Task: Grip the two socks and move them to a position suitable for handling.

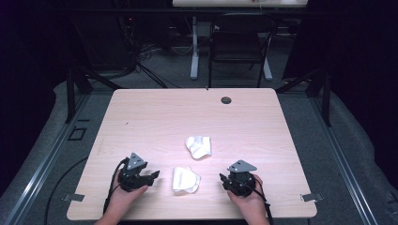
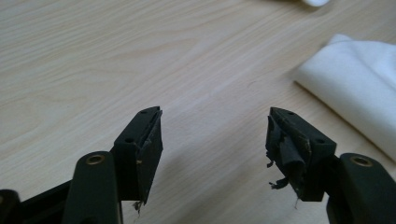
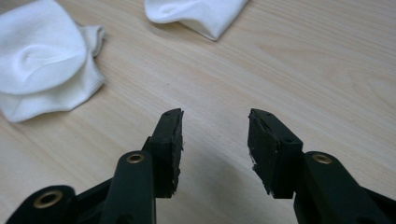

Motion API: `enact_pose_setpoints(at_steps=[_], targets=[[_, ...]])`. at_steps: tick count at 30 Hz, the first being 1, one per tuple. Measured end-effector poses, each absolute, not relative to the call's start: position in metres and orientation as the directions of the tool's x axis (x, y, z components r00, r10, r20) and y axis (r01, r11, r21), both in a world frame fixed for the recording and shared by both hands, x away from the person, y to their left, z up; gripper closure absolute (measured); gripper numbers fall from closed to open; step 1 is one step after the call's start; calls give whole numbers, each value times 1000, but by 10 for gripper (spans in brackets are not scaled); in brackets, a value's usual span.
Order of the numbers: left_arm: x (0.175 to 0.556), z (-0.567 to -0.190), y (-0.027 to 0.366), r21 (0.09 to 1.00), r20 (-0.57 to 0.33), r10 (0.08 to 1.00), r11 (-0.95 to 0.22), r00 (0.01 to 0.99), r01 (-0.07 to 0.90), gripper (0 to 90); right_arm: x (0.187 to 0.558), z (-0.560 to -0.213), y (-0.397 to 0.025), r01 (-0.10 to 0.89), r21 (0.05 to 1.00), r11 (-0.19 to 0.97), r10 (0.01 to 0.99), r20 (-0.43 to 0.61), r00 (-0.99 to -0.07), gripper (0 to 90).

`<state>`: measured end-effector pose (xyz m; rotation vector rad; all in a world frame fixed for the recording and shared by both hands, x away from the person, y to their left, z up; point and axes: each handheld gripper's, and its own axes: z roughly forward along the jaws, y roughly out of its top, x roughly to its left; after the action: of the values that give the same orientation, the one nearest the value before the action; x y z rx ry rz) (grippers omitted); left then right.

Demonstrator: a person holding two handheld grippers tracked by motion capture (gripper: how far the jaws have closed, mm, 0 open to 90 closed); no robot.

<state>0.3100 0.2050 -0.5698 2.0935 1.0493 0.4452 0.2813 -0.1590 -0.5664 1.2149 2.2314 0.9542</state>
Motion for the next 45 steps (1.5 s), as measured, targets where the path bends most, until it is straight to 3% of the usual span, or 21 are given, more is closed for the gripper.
enact_pose_setpoints(at_steps=[5, 11, 16, 28, 39, 45], targets=[[305, -568, 202, 753, -10, 772, -413, 635, 513, 392, 274, -563, -152, 522, 745, 415, 841, -96, -532, 539], [302, -569, 197, 757, 27, 760, -440, 649, 483, 388, 274, -564, -150, 545, 740, 394, 836, -43, -547, 554], [298, -565, 193, 774, -24, 755, -401, 655, 490, 408, 273, -565, -146, 553, 730, 400, 831, -35, -555, 556], [287, -561, 170, 774, -40, 716, -419, 697, 474, 517, 270, -561, -134, 542, 751, 378, 803, 26, -596, 684], [283, -558, 144, 775, -58, 664, -440, 745, 453, 611, 273, -555, -115, 533, 747, 398, 761, 57, -647, 862], [282, -554, 124, 777, -50, 646, -454, 762, 436, 595, 287, -553, -100, 543, 741, 396, 738, 96, -668, 881]])
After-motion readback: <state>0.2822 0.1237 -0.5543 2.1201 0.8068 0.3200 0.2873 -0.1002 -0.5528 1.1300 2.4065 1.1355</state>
